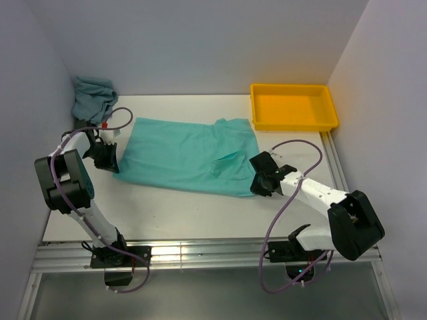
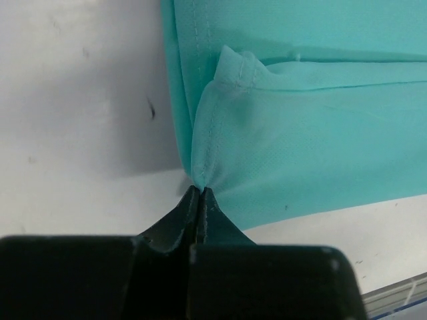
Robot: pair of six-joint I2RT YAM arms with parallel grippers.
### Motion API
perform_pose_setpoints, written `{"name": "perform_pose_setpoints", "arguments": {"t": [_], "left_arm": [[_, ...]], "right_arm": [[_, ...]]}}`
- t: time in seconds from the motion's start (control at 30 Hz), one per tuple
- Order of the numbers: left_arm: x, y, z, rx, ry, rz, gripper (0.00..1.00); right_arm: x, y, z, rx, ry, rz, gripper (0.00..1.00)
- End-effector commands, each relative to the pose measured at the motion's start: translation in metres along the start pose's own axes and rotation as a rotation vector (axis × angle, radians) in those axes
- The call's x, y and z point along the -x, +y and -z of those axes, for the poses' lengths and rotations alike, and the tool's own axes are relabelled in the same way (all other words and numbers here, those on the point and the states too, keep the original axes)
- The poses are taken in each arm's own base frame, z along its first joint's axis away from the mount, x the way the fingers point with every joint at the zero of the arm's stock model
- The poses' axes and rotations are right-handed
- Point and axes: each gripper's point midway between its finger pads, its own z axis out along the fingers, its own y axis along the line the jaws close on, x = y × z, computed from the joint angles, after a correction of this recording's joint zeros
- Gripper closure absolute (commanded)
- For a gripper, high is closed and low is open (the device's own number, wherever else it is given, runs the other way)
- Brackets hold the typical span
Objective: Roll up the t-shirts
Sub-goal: Fold the tshirt
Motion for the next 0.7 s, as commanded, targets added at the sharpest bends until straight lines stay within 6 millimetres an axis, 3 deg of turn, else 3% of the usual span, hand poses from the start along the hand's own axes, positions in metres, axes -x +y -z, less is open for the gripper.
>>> {"name": "perform_pose_setpoints", "arguments": {"t": [0.0,0.23,0.47,0.57,0.67], "left_arm": [[-0.022,0.008,0.024,0.066,0.026,-0.046,1.0],[-0.061,0.013,0.028,0.098,0.073,-0.062,1.0],[-0.083,0.005,0.029,0.078,0.093,-0.079,0.97],[-0.084,0.006,0.032,0.099,0.085,-0.096,0.88],[-0.08,0.008,0.039,0.111,0.068,-0.107,0.66]], "right_arm": [[0.008,0.001,0.015,0.011,-0.018,0.007,0.88],[-0.008,-0.01,0.025,0.01,0.014,0.013,0.88],[-0.027,-0.017,0.032,-0.001,0.045,0.021,0.85],[-0.035,-0.02,0.033,0.0,0.054,0.024,0.79],[-0.041,-0.023,0.034,-0.006,0.06,0.026,0.66]]}}
